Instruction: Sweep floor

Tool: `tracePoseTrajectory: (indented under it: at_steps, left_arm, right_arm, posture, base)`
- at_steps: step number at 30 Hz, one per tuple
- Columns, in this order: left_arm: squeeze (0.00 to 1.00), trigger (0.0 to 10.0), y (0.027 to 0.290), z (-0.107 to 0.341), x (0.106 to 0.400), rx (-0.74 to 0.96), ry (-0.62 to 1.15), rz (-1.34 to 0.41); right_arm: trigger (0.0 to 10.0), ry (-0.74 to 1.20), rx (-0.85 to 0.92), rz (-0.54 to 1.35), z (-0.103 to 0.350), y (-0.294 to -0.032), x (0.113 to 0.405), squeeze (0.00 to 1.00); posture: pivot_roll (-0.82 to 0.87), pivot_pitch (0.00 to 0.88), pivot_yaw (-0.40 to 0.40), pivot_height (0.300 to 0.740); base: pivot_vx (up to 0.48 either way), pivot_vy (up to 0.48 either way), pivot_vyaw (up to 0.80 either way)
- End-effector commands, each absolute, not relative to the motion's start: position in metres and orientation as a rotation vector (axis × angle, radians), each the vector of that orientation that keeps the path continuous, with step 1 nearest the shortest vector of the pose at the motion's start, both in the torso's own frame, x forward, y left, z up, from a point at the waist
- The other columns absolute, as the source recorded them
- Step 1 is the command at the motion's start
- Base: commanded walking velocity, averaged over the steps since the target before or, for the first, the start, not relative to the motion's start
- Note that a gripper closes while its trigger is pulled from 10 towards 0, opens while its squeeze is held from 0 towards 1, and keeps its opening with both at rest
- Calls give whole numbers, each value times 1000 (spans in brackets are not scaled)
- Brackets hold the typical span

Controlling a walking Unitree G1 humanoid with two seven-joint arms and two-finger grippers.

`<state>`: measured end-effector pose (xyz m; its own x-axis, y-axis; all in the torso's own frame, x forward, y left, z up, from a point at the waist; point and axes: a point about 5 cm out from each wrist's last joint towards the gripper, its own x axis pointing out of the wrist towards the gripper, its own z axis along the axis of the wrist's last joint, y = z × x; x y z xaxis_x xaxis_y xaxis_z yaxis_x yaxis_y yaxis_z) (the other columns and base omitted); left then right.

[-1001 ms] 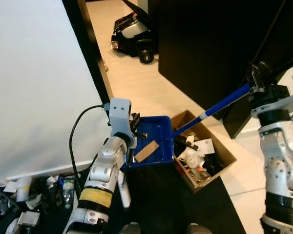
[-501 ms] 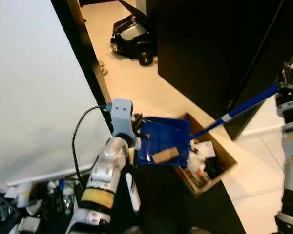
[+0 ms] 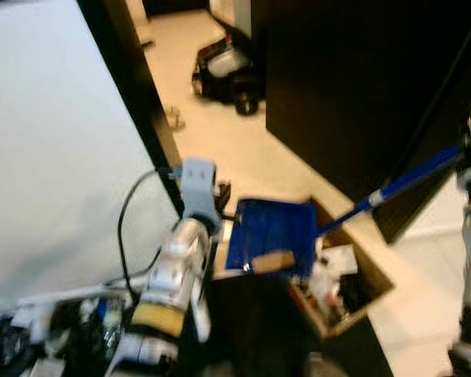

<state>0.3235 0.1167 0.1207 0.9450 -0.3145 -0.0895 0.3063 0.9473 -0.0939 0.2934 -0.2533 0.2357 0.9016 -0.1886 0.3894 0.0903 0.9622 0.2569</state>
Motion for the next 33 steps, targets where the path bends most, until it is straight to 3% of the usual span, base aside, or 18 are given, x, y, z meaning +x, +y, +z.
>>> tracePoseTrajectory:
  at_steps: [1,18,33]
  left_arm:
    - [0,10000,117,124,324,-55,86,-321]
    - [0,10000,116,123,323,-53,89,-323]
    - [0,10000,117,123,324,-76,90,-310]
  right_arm:
    - [10000,-463,252,-146,241,-254,291,0]
    - [10000,-447,253,-154,237,-256,293,0]
    - [10000,-450,174,-162,238,-254,296,0]
  posture:
    - [-11,73,70,740]
    - [-13,69,68,740]
    - [-15,62,68,740]
  base:
    - [0,-412,0]
    - [0,-460,0]
    - [0,0,0]
